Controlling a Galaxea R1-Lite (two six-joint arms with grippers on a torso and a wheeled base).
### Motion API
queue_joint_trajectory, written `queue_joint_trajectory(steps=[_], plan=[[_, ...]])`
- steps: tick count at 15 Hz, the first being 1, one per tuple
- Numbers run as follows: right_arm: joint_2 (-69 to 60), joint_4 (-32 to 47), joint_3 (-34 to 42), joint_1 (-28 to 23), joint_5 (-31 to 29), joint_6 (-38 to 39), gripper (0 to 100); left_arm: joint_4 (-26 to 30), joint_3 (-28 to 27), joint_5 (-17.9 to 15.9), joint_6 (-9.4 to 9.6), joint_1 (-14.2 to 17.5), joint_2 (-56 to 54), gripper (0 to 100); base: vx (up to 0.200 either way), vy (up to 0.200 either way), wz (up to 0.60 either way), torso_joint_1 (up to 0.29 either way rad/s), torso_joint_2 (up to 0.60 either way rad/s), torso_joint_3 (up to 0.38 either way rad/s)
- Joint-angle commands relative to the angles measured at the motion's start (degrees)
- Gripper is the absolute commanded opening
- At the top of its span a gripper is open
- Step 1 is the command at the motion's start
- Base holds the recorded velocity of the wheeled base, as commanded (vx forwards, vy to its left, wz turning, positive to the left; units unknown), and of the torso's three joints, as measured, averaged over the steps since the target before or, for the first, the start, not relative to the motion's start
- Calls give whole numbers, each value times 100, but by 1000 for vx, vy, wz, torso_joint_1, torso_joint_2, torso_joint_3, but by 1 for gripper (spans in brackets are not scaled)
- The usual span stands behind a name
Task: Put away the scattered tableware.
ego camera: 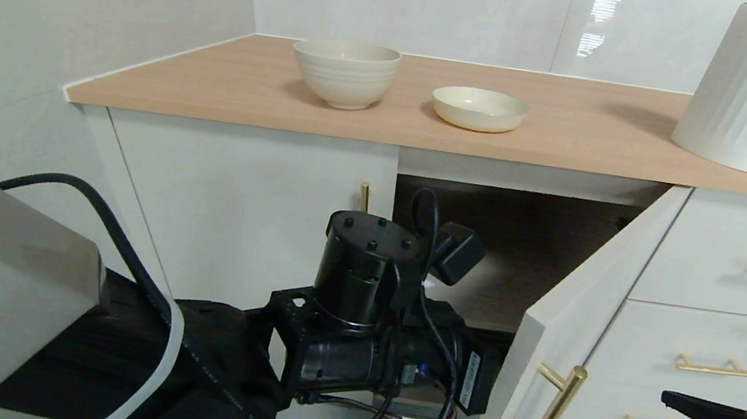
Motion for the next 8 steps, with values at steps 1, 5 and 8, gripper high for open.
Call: queue_joint_trajectory(steps=[1, 5, 8], plan=[[-247, 72, -142, 2, -1, -1, 100, 108, -120, 70, -9, -41, -48, 0, 0, 0, 0, 0, 0, 0], [-396, 80, -168, 2, -1, -1, 100, 362, -445, 105, -9, -182, 127, 0, -150, 0, 0, 10, 2, 2], [-519, 98, -230, 2, 8, -1, 100, 406, -665, 158, -9, -199, 382, 0, 0, 0, 0, 0, 0, 0]])
